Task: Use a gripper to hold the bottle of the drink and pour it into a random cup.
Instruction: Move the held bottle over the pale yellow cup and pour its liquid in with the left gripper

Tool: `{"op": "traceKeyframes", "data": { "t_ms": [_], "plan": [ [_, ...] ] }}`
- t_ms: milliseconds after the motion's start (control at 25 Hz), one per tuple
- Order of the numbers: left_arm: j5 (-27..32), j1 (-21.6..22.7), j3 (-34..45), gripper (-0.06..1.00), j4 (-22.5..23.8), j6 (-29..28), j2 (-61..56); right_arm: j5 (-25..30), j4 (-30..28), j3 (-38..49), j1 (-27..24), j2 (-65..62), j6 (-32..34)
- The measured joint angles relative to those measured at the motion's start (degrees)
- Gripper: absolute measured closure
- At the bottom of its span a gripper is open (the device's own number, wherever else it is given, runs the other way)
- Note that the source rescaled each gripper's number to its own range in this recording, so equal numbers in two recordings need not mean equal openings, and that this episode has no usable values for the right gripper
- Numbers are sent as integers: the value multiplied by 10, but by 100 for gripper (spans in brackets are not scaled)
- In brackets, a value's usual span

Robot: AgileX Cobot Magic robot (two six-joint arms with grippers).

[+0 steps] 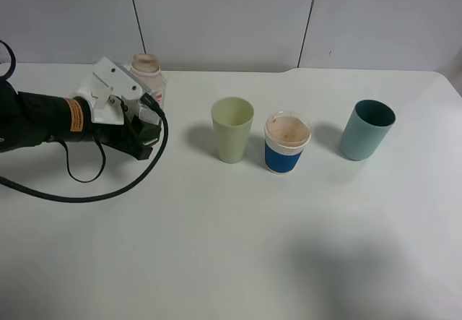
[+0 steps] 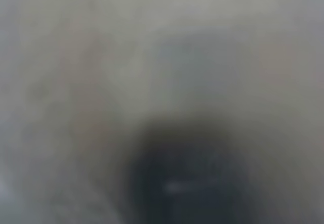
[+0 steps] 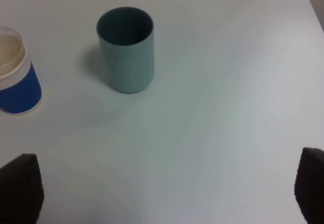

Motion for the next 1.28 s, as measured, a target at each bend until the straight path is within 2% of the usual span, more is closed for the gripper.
{"op": "traceKeyframes", "data": {
  "t_ms": [120, 320, 720, 960, 1280],
  "plan": [
    [37, -8, -26, 92, 40, -35, -12, 0, 0, 0, 0, 0, 0],
    [106, -47, -46, 92, 92, -50, -14, 0, 0, 0, 0, 0, 0],
    [205, -87, -60, 92, 162, -87, -14, 0, 0, 0, 0, 0, 0],
    [228, -112, -89, 92, 190, -108, -14, 0, 0, 0, 0, 0, 0],
    [250, -118, -97, 92, 243, -161, -14, 0, 0, 0, 0, 0, 0]
  ]
}}
